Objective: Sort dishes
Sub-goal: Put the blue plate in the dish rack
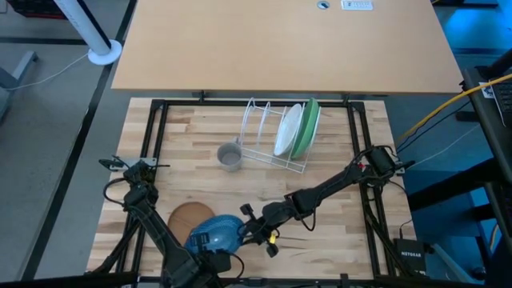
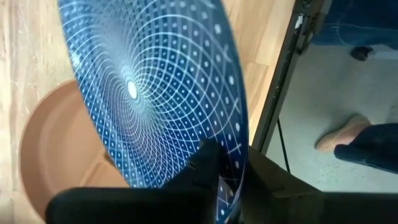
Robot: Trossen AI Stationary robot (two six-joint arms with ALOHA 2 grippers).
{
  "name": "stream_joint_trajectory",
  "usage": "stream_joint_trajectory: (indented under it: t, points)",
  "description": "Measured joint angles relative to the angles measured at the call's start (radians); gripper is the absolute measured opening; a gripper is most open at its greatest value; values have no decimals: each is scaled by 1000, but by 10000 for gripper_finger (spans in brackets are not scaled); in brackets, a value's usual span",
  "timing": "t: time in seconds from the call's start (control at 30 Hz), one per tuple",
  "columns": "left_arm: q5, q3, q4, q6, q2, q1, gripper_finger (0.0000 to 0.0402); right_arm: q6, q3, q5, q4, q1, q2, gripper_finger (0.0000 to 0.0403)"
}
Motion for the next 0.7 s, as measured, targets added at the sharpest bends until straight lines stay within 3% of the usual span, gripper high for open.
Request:
stream_joint_trajectory:
  t: [0.13, 0.7]
  points:
    - [-1, 1, -5, 14, -5, -1, 26, -35, 0, -62, 20, 1, 0, 24]
    - [-1, -1, 2, 30, 0, 3, 61, -8, 84, -98, 32, 1, 0, 21]
